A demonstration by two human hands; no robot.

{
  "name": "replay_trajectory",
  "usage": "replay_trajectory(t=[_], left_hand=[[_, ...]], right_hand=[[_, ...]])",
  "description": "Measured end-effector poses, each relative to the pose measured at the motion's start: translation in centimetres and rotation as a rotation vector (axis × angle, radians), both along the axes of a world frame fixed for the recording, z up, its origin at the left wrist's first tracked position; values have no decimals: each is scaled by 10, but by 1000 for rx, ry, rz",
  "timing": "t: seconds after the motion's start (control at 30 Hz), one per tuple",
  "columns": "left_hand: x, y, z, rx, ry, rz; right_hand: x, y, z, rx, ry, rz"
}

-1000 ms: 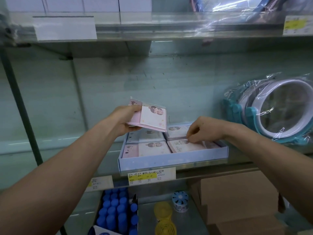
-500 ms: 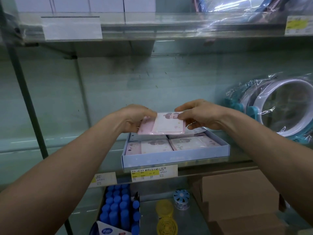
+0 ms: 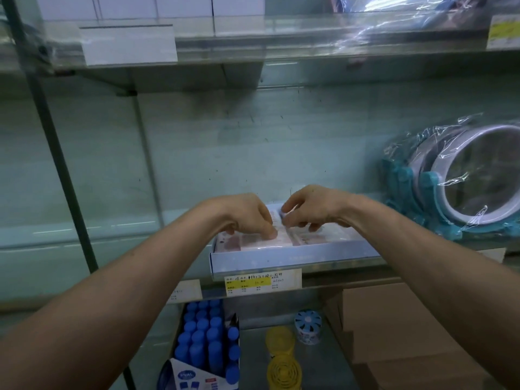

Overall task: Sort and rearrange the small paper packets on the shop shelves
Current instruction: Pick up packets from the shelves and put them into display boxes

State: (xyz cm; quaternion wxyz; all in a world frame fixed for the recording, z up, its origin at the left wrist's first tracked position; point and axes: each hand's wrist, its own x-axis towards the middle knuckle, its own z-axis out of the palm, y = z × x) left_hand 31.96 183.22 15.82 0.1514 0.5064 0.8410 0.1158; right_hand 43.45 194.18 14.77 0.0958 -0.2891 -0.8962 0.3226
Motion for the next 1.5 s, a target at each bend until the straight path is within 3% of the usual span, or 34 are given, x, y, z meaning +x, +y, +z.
replay_trajectory(t=[0.2,0.37,0.63,0.73,0.87,0.97,1.07,1.27,1.5], left_hand=[[12,3,-1,-1,134,-73],[16,4,3,-103,135,-64],[19,-5,-1,-109,109,-22],[25,-13,-1,25,97,39],[39,-45,2,441,114,162],[52,-79,-5,685,42,241],[59,-110,-22,785,-11,342],[46,-179,-70,740,-2,674],[22,-265,-138,396,-27,932]], right_hand=[[20,4,5,174,-297,115],[15,1,6,244,-358,146],[22,5,6,258,-392,182],[29,-4,10,290,-329,197],[43,-31,17,383,8,213],[52,-59,14,349,173,261],[44,-90,3,268,245,364],[-2,-159,-41,221,166,581],[-66,-250,-122,274,-86,731]])
